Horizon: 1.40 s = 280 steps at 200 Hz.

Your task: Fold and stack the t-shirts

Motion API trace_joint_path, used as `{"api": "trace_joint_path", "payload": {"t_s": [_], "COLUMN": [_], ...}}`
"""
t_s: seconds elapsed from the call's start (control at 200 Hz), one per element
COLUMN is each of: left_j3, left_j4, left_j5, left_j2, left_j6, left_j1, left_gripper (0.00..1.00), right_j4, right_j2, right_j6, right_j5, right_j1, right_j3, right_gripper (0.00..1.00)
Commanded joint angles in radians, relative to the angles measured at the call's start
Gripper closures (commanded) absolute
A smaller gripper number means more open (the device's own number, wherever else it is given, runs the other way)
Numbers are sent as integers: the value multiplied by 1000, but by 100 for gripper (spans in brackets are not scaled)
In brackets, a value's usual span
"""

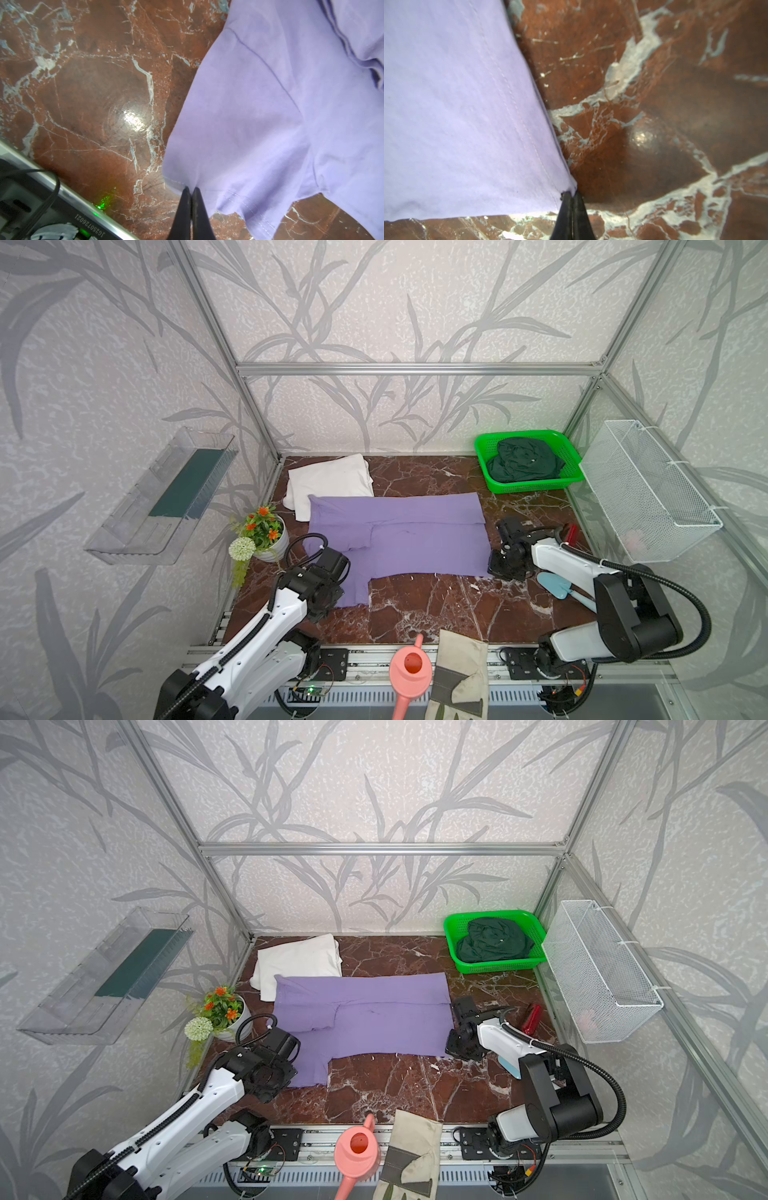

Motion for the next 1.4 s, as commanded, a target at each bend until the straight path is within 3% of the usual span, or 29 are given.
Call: {"api": "trace_joint_path", "payload": {"t_s": [0.0,0.57,0.855,1.13,1.394], "left_j3": [35,115,179,235,292], "left_j4": [-50,-162,-152,20,182], "left_j5": [-29,-17,-88,-113,-11], "left_j2": [-32,-201,-247,-95,71], "left_j6": [-9,5,56,162,311], "left_j1": [-2,-4,-2,42,264], "left_gripper": [100,100,100,100,100], "right_j4": [-36,-222,-217,-152,-62], "right_j2": [-41,-376,-494,-348,-148], "right_j6": [1,-10,4,-39,-67], "right_j5": [36,42,69,66,66], "right_j1": [-2,-1,-2,-19,-47], "right_j3": [-7,-29,-51,69,177], "right_gripper": [100,100,100,100,100]}}
